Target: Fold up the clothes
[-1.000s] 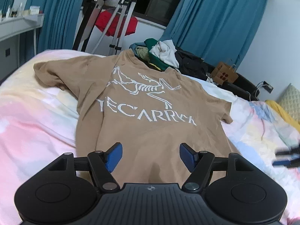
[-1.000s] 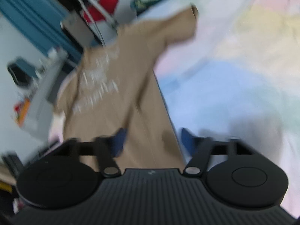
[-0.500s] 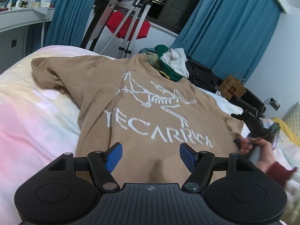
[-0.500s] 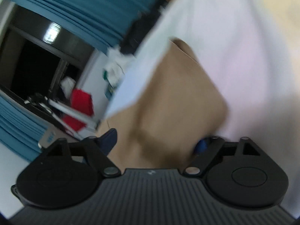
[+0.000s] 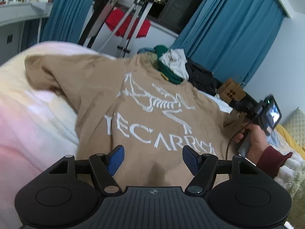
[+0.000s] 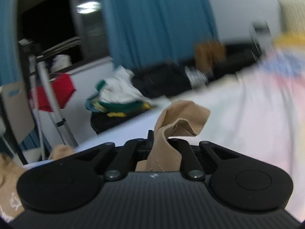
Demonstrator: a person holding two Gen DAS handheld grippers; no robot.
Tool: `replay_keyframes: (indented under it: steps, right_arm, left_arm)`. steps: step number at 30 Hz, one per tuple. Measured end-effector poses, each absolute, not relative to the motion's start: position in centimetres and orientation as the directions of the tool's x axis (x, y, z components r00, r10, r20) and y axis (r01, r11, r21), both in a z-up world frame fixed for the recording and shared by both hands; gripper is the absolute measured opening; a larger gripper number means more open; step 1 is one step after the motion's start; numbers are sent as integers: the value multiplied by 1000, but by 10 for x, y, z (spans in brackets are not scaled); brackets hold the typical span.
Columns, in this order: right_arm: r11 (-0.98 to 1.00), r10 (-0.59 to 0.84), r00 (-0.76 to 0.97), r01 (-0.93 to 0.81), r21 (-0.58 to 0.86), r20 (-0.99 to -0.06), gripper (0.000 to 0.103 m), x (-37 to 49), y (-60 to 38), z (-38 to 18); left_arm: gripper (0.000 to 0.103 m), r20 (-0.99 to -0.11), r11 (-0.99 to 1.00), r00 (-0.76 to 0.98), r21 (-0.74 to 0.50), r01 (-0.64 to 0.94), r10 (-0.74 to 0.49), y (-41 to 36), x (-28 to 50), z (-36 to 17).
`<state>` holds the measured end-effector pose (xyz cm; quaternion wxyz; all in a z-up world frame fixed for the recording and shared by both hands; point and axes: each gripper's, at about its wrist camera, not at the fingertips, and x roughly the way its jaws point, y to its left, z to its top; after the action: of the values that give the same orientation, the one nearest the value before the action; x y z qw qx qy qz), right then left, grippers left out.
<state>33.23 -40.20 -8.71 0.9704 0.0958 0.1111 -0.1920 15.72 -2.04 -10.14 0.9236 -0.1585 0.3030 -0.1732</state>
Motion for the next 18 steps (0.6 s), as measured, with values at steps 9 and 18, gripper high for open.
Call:
replay_keyframes:
  steps: [9,18]
  right_arm:
    - [929,-122,963,26,-370,-241,8,337,-229,-82]
    - [944,59,844,-221,-245,-533,33,349,-193,-113]
  left_arm:
    - [70,-446,907,807,-342,247,-388,-16,138,-80]
    - [70,-491,915,790,-346,209,-366,-2,155,-95]
